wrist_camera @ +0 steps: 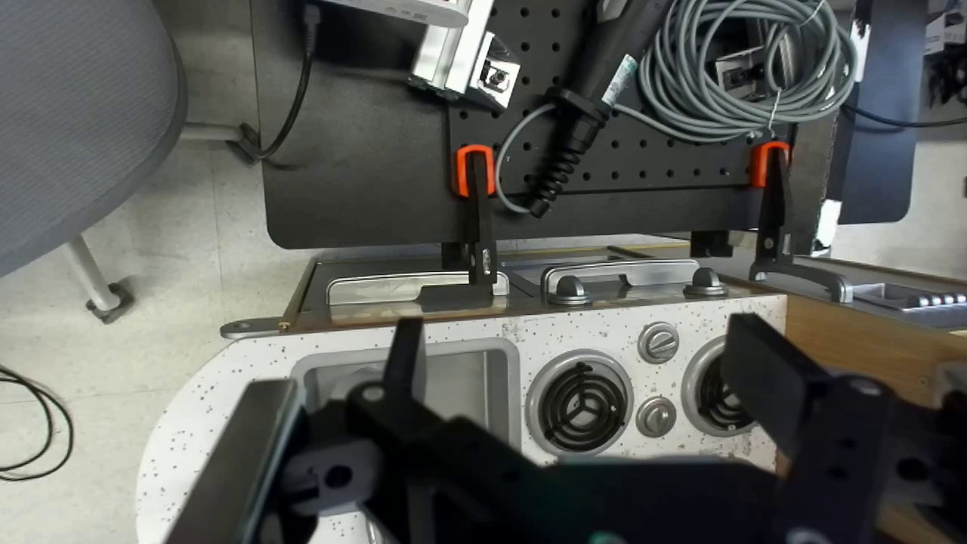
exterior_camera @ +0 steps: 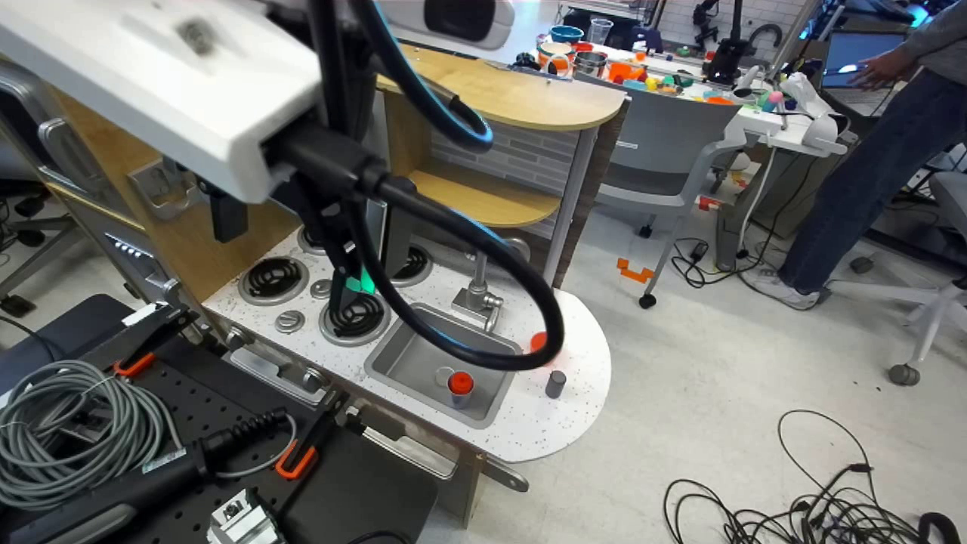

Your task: Move the grey cylindrical object forward

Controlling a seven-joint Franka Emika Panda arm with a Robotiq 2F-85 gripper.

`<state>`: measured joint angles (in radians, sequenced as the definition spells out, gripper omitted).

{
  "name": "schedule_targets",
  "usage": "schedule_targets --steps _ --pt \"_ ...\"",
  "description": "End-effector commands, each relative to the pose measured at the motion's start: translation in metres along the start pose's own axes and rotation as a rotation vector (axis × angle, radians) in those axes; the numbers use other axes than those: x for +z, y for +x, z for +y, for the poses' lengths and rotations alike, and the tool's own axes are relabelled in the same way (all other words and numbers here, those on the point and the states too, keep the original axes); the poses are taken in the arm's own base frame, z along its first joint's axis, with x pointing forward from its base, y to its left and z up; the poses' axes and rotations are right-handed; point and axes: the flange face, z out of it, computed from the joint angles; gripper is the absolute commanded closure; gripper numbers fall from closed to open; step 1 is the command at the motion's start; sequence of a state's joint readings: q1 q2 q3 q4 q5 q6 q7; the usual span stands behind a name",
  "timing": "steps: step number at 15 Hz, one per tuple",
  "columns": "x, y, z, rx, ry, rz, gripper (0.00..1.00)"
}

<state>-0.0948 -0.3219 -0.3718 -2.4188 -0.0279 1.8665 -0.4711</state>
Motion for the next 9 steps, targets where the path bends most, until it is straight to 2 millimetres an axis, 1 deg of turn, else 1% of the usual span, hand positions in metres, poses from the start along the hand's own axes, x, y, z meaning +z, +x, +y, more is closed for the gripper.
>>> schedule_targets --steps 1,7,9 --pt "-0.0005 0.0001 -0.0001 0.0 0.0 -0.001 0.0" --pt "-0.0005 0.0001 -0.0001 0.0 0.0 -0.001 0.0" --pt "0.0091 0.0088 -0.0021 -0.011 -0.019 -0.019 0.0"
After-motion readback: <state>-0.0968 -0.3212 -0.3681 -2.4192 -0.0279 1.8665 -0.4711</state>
